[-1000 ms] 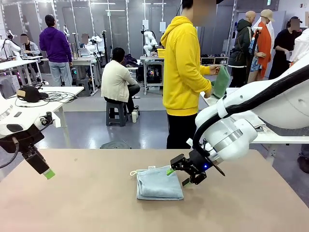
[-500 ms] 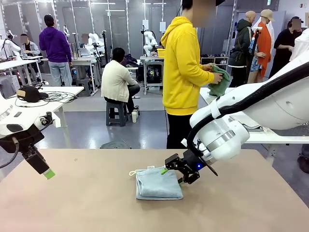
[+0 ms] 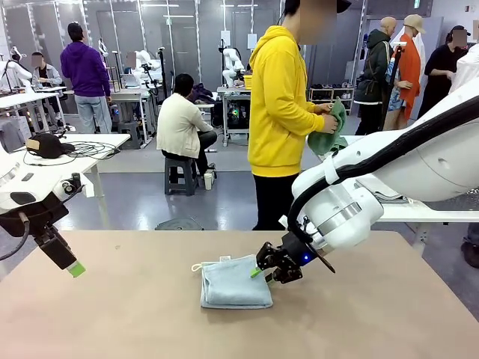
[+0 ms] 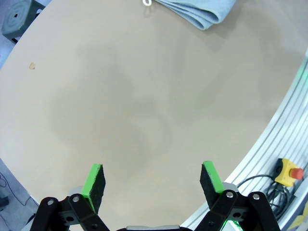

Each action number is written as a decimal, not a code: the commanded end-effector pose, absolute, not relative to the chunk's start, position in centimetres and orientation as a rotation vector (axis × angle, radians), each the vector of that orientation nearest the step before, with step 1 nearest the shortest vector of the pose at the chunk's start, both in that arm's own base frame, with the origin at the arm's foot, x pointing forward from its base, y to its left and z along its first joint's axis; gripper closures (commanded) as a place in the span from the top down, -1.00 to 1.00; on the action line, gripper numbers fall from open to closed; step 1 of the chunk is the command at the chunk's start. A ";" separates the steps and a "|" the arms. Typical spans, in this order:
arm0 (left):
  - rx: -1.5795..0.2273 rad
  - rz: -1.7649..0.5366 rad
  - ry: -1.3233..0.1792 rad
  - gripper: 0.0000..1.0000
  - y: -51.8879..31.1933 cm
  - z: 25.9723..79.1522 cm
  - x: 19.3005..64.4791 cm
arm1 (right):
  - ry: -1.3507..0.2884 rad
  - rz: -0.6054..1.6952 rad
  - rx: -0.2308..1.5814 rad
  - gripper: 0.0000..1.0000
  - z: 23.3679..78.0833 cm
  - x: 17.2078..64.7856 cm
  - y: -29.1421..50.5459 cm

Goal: Fold the towels and place them in the basket.
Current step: Place the folded Towel with hook on the right side of the table.

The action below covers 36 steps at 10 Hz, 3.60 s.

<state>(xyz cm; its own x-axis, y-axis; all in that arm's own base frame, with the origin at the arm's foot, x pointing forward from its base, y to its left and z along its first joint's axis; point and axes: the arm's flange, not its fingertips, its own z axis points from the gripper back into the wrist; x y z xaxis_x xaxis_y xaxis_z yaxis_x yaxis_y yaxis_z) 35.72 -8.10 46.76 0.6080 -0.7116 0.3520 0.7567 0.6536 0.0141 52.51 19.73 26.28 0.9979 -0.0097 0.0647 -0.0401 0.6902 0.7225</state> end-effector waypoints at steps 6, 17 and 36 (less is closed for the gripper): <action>-0.127 -0.841 -0.343 1.00 -8.2 46.8 35.7 | -0.092 -0.006 0.794 -1.00 26.1 52.0 20.9; -0.127 -0.841 -0.343 1.00 -8.2 46.8 35.7 | -0.059 0.026 0.790 -0.90 29.1 51.1 14.5; -0.127 -0.841 -0.343 1.00 -8.2 46.8 35.7 | -0.171 -0.151 0.402 -0.48 31.4 50.6 -12.6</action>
<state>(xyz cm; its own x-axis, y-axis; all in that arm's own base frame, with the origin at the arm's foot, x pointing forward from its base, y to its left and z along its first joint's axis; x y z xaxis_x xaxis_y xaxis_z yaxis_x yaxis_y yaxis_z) 35.72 -8.11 46.78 0.6075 -0.7117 0.3527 0.7571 0.6531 0.0139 50.00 -12.78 30.94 0.9767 -0.1635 0.1392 0.0906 0.9015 0.4231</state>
